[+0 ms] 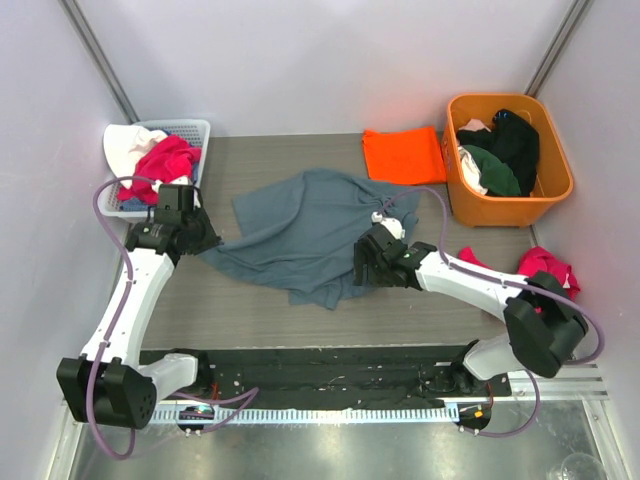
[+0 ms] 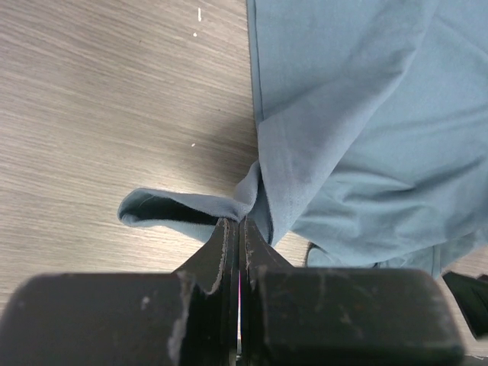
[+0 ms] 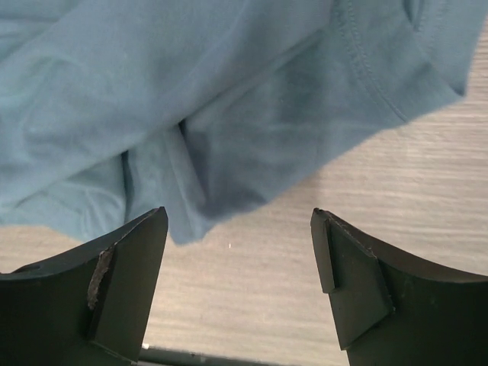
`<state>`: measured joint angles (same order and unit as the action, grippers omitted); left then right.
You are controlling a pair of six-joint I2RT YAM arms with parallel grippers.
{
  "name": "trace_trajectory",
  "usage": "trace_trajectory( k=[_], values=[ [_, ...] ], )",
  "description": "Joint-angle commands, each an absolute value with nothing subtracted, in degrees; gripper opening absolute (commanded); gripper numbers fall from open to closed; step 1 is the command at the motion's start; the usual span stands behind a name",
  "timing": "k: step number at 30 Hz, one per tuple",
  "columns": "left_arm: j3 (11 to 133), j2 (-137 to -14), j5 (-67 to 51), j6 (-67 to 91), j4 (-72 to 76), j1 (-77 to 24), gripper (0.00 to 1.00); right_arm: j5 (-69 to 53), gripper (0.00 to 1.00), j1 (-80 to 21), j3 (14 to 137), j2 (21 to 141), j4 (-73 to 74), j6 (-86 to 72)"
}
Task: Fold and stack the t-shirts
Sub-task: Flatten the tshirt out
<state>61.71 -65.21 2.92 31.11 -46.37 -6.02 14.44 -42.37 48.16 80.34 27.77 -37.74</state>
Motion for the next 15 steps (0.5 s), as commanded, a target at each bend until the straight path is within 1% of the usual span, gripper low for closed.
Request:
trace_trajectory(
  k=[1,6,11,12,15],
  values=[
    [60.91,-62.85,3.07,31.03,-45.79,-6.15,0.0,14.77,0.83,-42.45,49.39,83.67,21.81,-37.09],
    [60.29,-62.49,3.69,30.94,-45.88,-6.15,0.0,12.83,0.81,-42.45,49.13,87.27,20.83,-36.21],
    [60.03,-62.58,4.22,30.67,-45.88,-6.15,0.0,11.43,0.75,-42.45,47.81,89.73,19.16,-35.86],
    [60.03,-62.67,4.31,30.67,-45.7,-6.15,0.0,11.34,0.73,-42.45,47.38,89.91,18.99,-35.77],
    [59.77,-62.84,4.57,30.67,-45.62,-6.15,0.0,11.08,0.6,-42.45,46.67,90.88,18.98,-35.51]
  ],
)
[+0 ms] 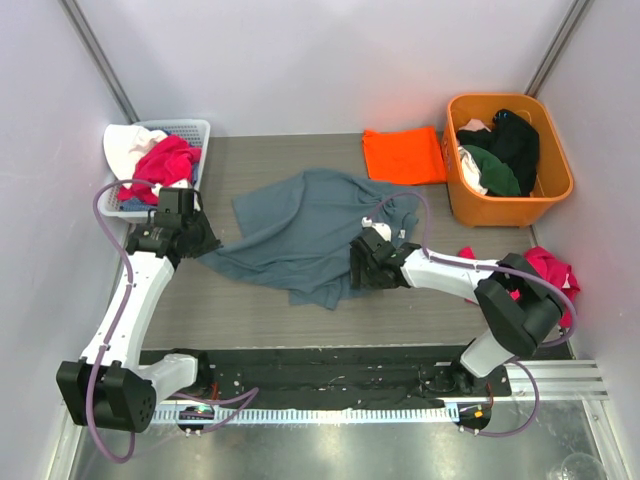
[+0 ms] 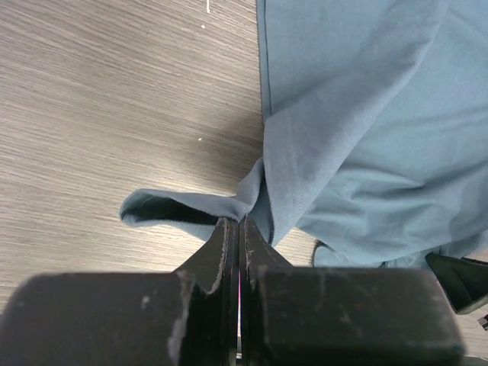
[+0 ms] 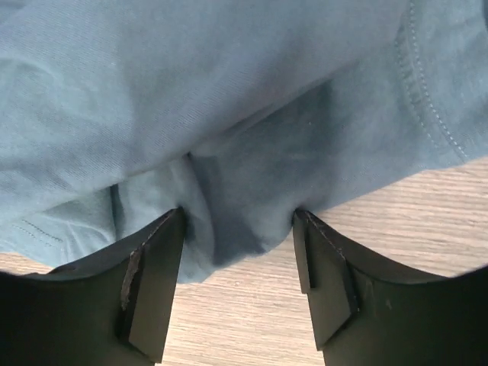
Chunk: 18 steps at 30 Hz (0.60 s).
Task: Fold and stack the t-shirts
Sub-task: Flatten the tshirt out
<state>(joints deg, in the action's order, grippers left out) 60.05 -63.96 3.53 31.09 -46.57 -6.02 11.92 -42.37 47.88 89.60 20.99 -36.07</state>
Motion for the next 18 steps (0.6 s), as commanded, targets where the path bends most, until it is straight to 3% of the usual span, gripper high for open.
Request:
trace_trajectory(
  k=[1,3,4,7,18],
  values=[
    [59.68,-62.93,4.57,30.59,-45.35,-6.15,0.0,11.16,0.48,-42.45,46.58,90.88,19.07,-35.42],
    [59.68,-63.1,5.18,30.5,-45.35,-6.07,0.0,11.16,0.36,-42.45,46.15,90.79,19.51,-35.42],
    [59.68,-63.19,5.36,30.41,-45.44,-6.15,0.0,11.77,0.24,-42.45,46.14,90.62,19.86,-35.51],
    [60.29,-63.89,6.85,29.54,-45.35,-6.15,0.0,15.27,0.01,-42.54,46.23,88.95,23.28,-36.38],
    [66.88,-69.34,11.51,25.75,-45.35,-4.66,0.0,31.2,0.01,-35.34,49.57,79.2,42.09,-38.5]
  ],
)
